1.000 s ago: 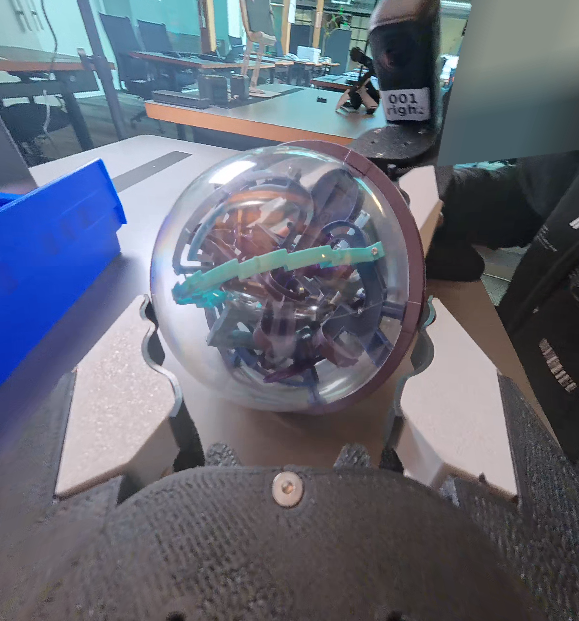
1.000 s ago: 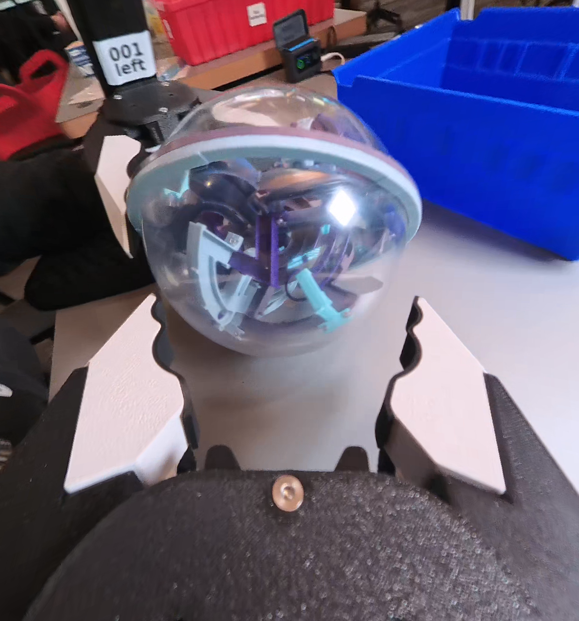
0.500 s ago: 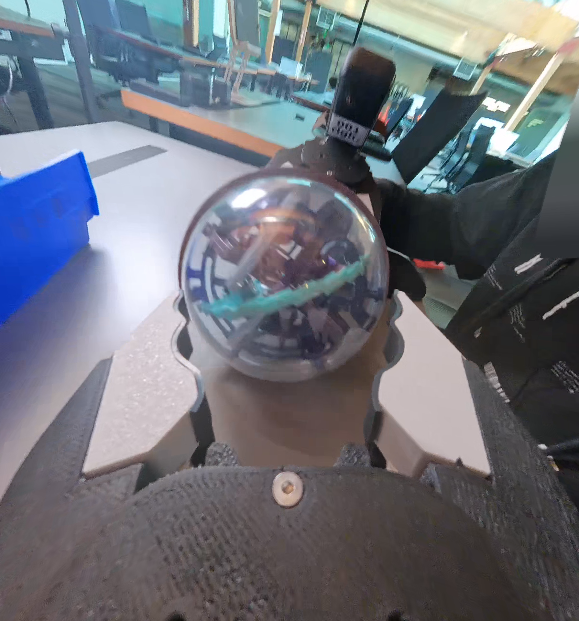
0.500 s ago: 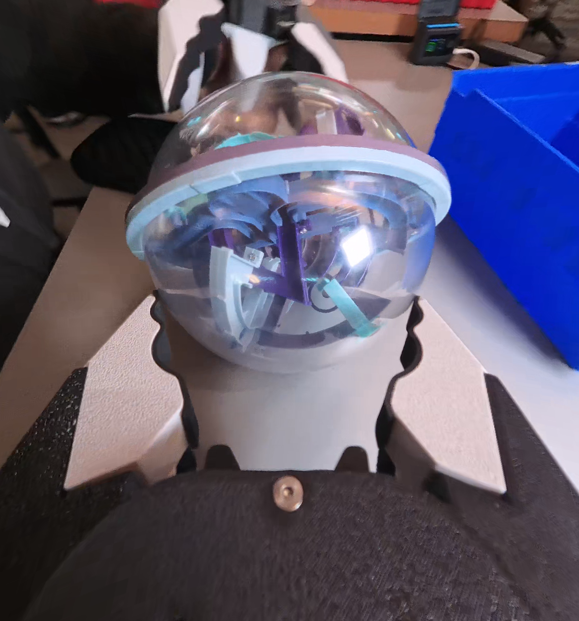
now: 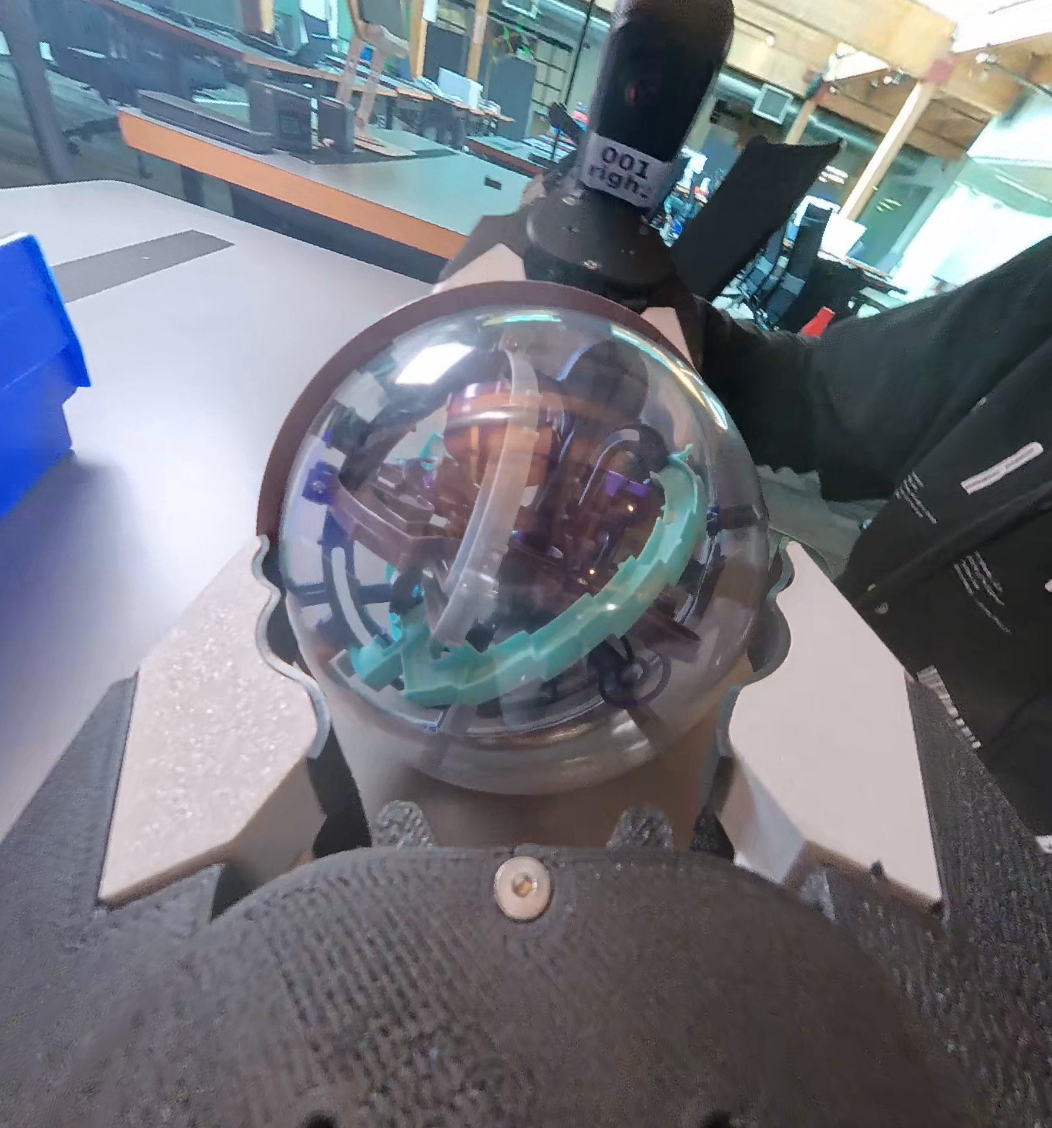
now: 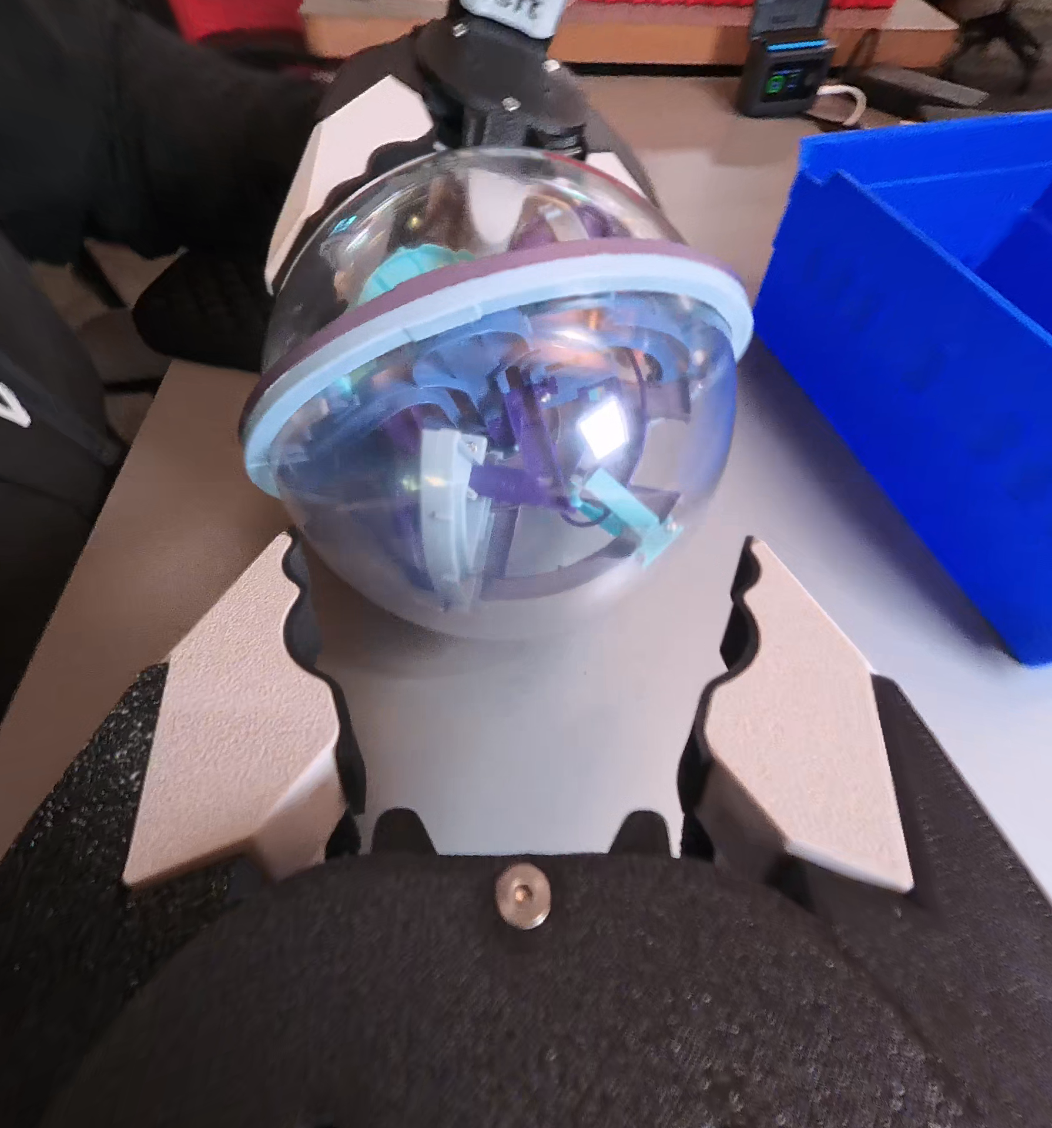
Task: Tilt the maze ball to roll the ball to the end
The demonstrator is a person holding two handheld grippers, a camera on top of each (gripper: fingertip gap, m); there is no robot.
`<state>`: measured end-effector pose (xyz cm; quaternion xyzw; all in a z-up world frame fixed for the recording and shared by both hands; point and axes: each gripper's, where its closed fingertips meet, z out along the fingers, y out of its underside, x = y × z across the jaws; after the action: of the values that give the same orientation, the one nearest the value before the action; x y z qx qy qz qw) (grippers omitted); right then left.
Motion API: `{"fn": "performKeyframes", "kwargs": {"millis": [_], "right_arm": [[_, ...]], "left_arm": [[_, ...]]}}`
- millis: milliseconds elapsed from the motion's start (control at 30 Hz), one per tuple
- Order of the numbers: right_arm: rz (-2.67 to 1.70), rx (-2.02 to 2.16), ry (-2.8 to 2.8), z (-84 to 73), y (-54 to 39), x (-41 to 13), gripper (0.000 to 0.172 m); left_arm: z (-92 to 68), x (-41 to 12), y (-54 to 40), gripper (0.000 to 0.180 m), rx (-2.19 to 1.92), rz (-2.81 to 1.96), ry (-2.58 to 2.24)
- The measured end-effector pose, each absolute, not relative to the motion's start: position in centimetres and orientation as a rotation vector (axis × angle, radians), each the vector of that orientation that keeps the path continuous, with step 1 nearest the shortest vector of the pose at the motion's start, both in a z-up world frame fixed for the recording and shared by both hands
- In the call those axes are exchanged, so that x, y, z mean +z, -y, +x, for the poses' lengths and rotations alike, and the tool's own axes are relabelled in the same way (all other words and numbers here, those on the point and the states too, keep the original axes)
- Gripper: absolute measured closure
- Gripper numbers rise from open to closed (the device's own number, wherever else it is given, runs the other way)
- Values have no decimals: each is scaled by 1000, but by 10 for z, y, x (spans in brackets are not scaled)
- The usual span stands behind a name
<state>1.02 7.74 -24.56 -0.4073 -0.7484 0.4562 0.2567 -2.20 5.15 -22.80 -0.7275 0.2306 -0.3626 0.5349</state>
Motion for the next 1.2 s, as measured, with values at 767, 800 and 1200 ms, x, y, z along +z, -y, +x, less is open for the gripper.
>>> {"fn": "performKeyframes", "kwargs": {"millis": [767,800,1200], "right_arm": [[-1445,1197,1779,21,-54,-249,33],[-1428,1190,1802,22,-56,-249,33],[-1387,1283,1873,17,-63,-251,36]], "left_arm": [[-28,-235,-15,60,-1056,-1780,-363],[-34,-234,-17,61,-1076,-1770,-366],[-21,-231,-52,32,-1010,-1739,-662]]}}
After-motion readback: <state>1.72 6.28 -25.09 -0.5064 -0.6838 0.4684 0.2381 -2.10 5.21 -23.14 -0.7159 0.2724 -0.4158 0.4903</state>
